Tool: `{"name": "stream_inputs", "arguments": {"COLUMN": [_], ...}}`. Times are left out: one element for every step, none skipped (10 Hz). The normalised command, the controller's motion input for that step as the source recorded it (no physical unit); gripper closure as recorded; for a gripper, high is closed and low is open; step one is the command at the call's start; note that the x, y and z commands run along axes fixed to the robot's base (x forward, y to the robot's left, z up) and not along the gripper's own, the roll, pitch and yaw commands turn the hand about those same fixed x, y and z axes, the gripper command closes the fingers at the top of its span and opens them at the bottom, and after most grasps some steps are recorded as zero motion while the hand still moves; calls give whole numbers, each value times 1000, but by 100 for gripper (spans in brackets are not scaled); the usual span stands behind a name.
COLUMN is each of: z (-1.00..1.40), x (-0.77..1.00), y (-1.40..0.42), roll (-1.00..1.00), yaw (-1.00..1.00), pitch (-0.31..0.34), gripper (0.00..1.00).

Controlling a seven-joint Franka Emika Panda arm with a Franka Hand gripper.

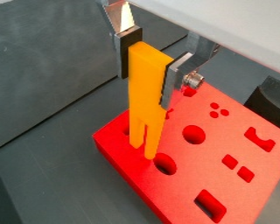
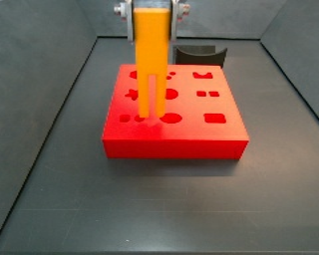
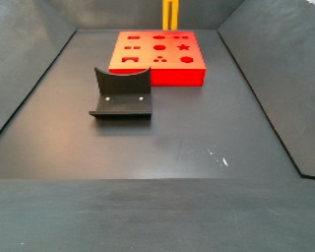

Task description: Insert the square-circle object.

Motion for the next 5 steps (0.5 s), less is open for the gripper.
{"name": "stream_inputs", "arguments": {"z": [-120,0,0,0,0], "x": [-109,-331,-383,-526,-354], "y": [189,174,69,0,9], "roll": [133,0,-263,-249,-220], "yaw": [-229,-206,0,0,60], "pitch": [-9,-26,-161,-274,-267], "gripper": [100,100,100,100,100]}}
